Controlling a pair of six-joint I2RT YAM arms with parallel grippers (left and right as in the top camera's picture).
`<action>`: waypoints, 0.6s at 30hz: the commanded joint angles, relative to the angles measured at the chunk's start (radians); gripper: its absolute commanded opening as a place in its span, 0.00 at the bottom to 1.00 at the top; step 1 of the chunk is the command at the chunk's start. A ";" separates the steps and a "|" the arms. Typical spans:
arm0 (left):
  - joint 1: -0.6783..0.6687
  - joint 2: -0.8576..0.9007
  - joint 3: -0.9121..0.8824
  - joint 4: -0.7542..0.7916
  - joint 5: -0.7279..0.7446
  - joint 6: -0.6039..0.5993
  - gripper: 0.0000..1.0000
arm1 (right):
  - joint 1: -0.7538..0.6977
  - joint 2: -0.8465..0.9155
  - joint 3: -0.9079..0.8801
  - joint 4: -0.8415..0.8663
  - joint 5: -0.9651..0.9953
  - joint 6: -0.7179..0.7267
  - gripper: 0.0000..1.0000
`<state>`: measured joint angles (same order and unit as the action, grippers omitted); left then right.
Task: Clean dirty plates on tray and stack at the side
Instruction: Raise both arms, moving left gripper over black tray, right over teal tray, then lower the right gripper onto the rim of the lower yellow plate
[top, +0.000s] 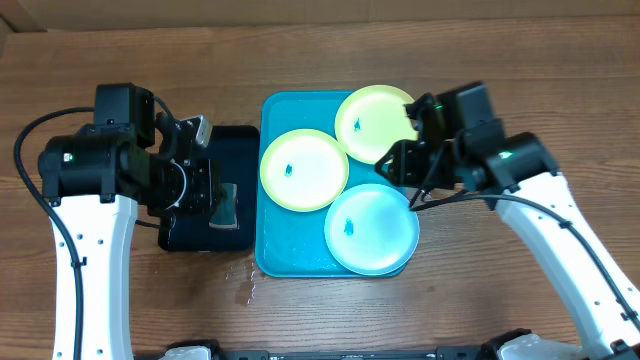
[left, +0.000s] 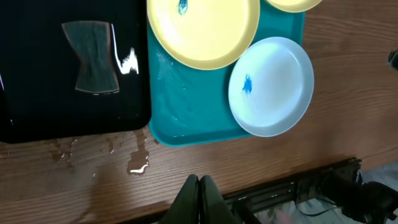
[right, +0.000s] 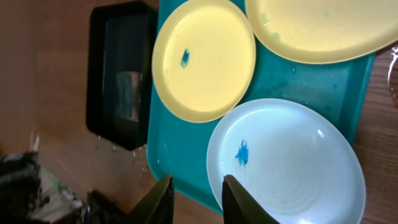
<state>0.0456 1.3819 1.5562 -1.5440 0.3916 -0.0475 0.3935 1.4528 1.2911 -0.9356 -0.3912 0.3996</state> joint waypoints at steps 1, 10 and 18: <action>-0.001 0.003 -0.016 0.011 -0.010 0.026 0.04 | 0.056 0.039 0.024 0.021 0.167 0.108 0.30; -0.001 0.003 -0.018 0.012 -0.010 0.026 0.04 | 0.142 0.157 0.024 0.093 0.284 0.200 0.38; -0.001 0.003 -0.018 0.013 -0.010 0.026 0.04 | 0.157 0.244 0.022 0.170 0.323 0.234 0.47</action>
<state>0.0456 1.3823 1.5467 -1.5337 0.3851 -0.0475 0.5400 1.6661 1.2911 -0.7795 -0.1032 0.6098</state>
